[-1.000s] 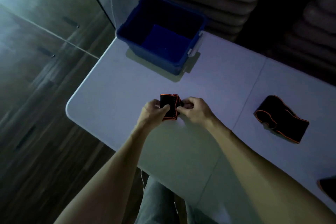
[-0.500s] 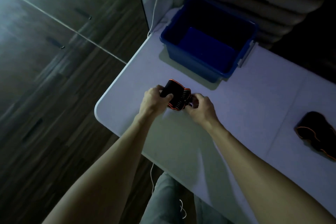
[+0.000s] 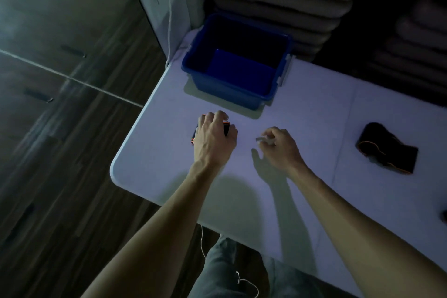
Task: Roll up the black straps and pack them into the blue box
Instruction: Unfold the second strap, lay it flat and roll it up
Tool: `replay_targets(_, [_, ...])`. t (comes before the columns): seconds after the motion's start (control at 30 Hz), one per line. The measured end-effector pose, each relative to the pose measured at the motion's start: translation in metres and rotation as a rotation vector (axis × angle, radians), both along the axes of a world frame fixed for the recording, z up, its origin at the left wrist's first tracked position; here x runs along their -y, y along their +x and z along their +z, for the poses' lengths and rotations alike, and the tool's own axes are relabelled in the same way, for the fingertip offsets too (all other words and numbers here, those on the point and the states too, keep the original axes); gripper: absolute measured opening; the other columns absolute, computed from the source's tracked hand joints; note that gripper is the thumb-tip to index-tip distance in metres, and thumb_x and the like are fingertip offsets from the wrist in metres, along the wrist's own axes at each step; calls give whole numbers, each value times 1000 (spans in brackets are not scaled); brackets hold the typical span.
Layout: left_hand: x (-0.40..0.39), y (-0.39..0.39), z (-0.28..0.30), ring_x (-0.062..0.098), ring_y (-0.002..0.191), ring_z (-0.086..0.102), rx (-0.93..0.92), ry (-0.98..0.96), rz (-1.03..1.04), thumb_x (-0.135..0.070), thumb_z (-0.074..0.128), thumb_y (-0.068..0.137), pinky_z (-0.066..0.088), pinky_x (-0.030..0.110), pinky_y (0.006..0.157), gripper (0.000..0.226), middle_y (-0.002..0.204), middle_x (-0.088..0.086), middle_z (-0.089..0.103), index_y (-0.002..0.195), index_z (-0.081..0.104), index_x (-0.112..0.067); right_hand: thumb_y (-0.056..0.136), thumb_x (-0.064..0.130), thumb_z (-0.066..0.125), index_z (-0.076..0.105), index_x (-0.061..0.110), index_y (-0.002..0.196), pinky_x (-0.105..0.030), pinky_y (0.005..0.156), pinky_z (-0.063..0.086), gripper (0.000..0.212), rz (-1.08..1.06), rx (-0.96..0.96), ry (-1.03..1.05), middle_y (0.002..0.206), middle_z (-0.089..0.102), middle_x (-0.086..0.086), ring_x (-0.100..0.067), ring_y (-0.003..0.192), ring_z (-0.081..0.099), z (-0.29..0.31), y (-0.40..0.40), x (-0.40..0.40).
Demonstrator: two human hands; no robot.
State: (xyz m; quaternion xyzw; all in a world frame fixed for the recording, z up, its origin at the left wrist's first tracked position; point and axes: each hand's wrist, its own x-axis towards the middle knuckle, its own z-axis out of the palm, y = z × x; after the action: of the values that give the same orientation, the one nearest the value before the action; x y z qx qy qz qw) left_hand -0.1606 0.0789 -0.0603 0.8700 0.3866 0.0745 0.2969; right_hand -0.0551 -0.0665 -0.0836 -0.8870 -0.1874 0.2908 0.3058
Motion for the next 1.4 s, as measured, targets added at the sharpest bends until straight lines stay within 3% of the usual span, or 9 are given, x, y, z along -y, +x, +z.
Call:
replay_targets(0.13, [46, 42, 7, 17, 108, 53, 60, -31, -173, -37, 55, 92, 50, 35, 74, 24, 102, -5, 66, 109, 62, -22, 90, 15, 61, 66, 17, 97, -33, 80, 58, 9, -178, 34, 136, 109, 60, -4, -10, 82, 66, 18, 14, 57])
replay_targets(0.3, [122, 109, 13, 20, 96, 58, 76, -83, -421, -35, 56, 90, 54, 38, 66, 18, 91, -4, 65, 97, 64, -20, 94, 3, 56, 68, 4, 98, 0, 58, 42, 13, -378, 169, 204, 105, 65, -10, 22, 67, 57, 36, 46, 150])
replay_targets(0.4, [167, 151, 8, 25, 98, 59, 65, -111, -561, -31, 59, 88, 55, 41, 73, 22, 98, 3, 66, 104, 63, -16, 90, 2, 60, 67, 8, 99, -1, 65, 42, 13, -476, 309, 160, 104, 63, -11, 7, 78, 64, 34, 74, 210])
replay_targets(0.53, [222, 201, -5, 30, 118, 49, -118, -70, -695, -26, 59, 87, 52, 42, 81, 45, 130, 7, 50, 130, 50, -21, 81, 6, 66, 60, 9, 118, -39, 87, 51, 37, -478, 357, -73, 113, 56, -18, -37, 104, 57, 10, 111, 276])
replay_targets(0.7, [265, 242, -26, 31, 126, 35, -323, 97, -879, -18, 72, 77, 48, 46, 92, 81, 152, -1, 24, 146, 32, -31, 74, 19, 75, 34, 19, 146, -47, 86, 52, 84, -178, 272, -303, 144, 32, -8, -32, 124, 36, -11, 145, 307])
replay_targets(0.87, [277, 255, -47, 28, 125, 37, -356, 71, -826, -10, 68, 80, 50, 43, 91, 77, 149, -3, 29, 146, 35, -30, 79, 22, 72, 45, 20, 140, -44, 67, 56, 66, -70, 393, -254, 133, 46, -8, -33, 112, 45, -34, 165, 309])
replay_targets(1.03, [262, 261, -56, 28, 115, 52, -193, -116, -720, -13, 78, 74, 54, 48, 88, 63, 132, 1, 53, 132, 56, -24, 92, 13, 49, 63, -1, 100, -45, 67, 51, 22, -415, 433, 44, 95, 65, -24, -43, 81, 60, -38, 186, 313])
replay_targets(1.23, [256, 260, -49, 18, 97, 67, 29, -318, -391, -11, 69, 86, 51, 23, 87, 22, 103, 1, 71, 107, 74, -15, 93, 17, 51, 66, 9, 91, -40, 61, 54, 17, -1020, -21, 214, 74, 69, -19, -30, 59, 63, -19, 212, 322])
replay_targets(1.4, [257, 258, -39, 9, 63, 62, -64, -561, -212, -22, 64, 92, 51, 22, 62, 13, 70, -7, 69, 90, 76, -19, 94, 15, 61, 59, 1, 81, -35, 51, 48, 19, -1127, -264, 465, 66, 60, -18, -26, 54, 55, -12, 210, 320])
